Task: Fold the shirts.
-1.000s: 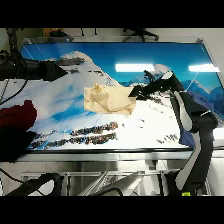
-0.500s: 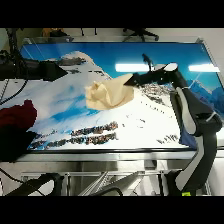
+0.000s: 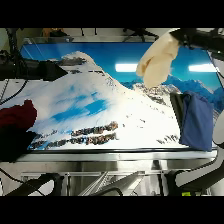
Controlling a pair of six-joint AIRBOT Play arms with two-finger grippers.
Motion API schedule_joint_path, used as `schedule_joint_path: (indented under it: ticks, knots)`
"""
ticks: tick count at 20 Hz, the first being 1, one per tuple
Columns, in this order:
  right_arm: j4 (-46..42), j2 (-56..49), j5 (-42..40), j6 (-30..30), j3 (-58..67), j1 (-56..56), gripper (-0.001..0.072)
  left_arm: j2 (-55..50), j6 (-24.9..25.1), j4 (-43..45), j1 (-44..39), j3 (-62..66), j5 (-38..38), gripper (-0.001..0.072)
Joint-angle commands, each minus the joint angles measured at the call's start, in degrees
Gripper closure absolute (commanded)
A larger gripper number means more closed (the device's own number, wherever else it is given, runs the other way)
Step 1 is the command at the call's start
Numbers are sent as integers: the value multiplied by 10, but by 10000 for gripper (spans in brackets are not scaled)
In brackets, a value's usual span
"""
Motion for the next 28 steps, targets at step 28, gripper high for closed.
schedule_joint_path:
  ticks: [28]
  knots:
    - [-141,89,207,112,4,-273,693,0,-2,0,0,0,-16,693]
